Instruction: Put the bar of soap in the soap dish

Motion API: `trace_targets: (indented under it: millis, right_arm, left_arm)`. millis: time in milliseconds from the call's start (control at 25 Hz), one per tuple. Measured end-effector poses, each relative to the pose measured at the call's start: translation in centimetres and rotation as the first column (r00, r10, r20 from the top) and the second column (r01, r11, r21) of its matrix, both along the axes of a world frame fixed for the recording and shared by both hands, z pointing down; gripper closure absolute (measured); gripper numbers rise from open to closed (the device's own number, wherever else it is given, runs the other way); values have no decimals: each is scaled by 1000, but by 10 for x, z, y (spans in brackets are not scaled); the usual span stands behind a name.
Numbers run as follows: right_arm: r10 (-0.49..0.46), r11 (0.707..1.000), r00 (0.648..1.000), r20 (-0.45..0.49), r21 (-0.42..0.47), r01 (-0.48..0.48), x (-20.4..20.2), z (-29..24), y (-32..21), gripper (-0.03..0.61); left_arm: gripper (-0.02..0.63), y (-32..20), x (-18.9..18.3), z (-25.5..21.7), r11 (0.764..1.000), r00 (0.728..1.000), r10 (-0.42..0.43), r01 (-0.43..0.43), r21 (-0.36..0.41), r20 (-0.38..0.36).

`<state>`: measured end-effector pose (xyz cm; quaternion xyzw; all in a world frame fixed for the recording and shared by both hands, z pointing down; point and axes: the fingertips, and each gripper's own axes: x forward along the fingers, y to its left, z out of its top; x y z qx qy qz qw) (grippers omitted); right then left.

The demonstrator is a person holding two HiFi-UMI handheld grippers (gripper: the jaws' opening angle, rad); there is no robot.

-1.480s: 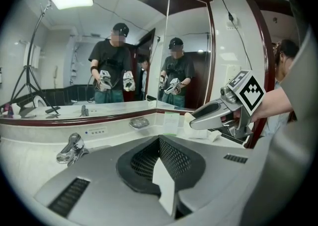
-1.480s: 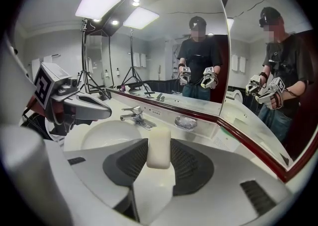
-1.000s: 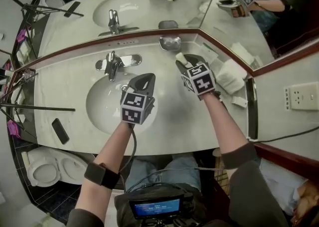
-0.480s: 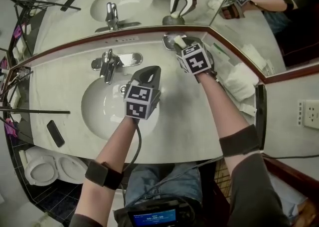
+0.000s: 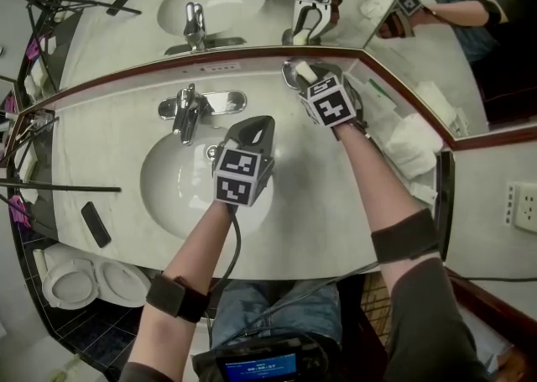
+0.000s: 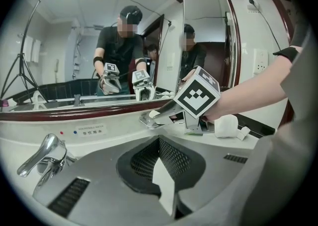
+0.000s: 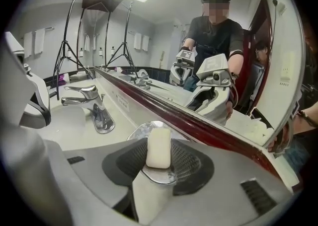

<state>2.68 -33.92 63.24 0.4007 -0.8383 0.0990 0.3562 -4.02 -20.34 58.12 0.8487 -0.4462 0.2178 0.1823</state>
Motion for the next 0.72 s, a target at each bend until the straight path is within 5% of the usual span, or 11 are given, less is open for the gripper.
trace_targets:
  millis: [520,720]
  right_arm:
    - [13,999,999,29,36,-14,5,-52,39,390]
    - [2,999,997,81,42,-5,14,-88,92,456]
  left_arm:
    - [612,18,-4,-36,1000,1000,8,-8,21,-16]
    - [612,37,-4,-77,999,999,29,-27,46,-46]
